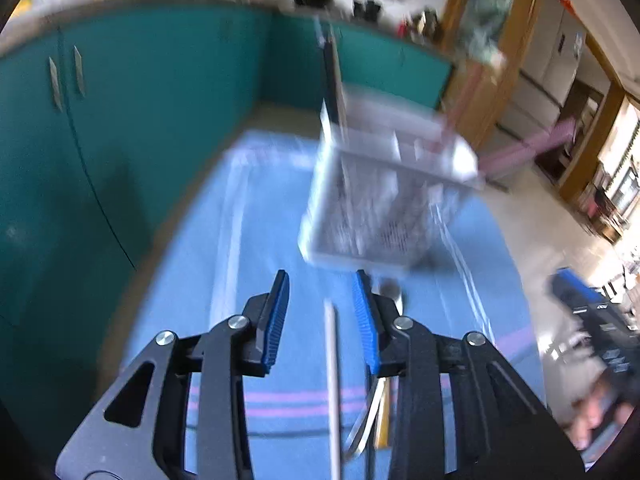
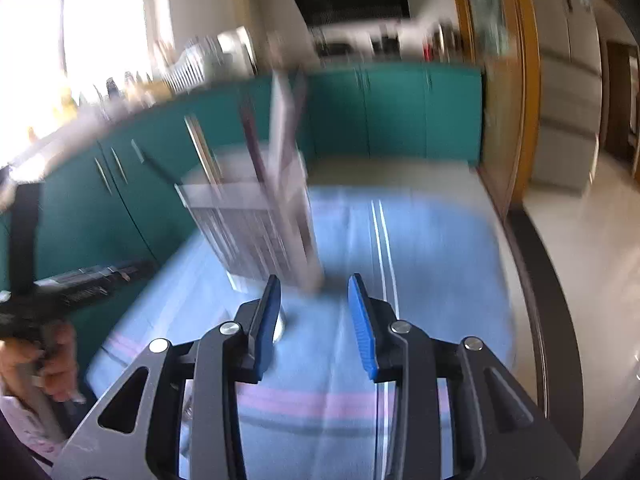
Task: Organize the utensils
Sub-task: 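Grasp a metal spoon by its handle with the left tool while the right tool grasps another spoon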
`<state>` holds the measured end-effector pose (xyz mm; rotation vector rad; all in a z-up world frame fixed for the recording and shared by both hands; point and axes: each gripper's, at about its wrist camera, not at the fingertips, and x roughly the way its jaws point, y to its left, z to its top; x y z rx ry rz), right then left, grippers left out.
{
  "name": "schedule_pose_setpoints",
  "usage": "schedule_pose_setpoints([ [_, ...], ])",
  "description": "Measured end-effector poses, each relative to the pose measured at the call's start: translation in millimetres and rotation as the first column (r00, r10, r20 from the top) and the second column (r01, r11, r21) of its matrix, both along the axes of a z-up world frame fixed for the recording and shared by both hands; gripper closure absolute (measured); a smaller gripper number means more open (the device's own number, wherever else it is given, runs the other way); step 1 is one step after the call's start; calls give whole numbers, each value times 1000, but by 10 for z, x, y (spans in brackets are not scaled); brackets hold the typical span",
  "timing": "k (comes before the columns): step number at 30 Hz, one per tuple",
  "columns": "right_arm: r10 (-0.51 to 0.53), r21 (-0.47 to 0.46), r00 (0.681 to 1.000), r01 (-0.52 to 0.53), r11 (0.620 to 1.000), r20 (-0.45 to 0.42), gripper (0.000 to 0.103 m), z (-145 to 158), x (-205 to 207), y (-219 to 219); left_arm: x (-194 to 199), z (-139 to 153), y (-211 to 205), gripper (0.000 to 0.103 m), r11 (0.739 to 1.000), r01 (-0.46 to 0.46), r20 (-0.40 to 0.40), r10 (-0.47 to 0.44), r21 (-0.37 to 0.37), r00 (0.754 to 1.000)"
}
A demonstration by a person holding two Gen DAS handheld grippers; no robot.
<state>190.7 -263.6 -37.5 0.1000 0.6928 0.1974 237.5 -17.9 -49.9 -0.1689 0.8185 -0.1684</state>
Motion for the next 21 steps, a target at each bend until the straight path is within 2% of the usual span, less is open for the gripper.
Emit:
schedule_pose_setpoints([
  [2,-7,8,995,8,1000,-96,68,-271,60,14,13,-225,-130,71,999,35,-64,-34,15,997],
  [4,-23,27,988,28,999,-154,68,-487,63,-1,0,-429,-324,71,994,104,-119,-100,29,988],
  [7,-40,29,977,47,998,-210,68,-681,53,-8,-20,-615,-562,71,984,174,-167,-164,49,972],
  [12,-33,33,970,43,999,-241,68,-803,9,-16,63,-789,-708,72,980,188,-215,-170,67,962],
  [13,-30,36,970,39,999,-242,68,-807,4,-13,66,-813,-716,82,981,179,-208,-160,77,965],
  [18,-22,41,968,33,999,-249,68,-823,41,-34,76,-785,-597,93,988,150,-208,-141,25,968],
  [21,-8,45,967,20,999,-254,68,-840,63,9,43,-632,-471,97,994,105,-155,-102,14,983],
])
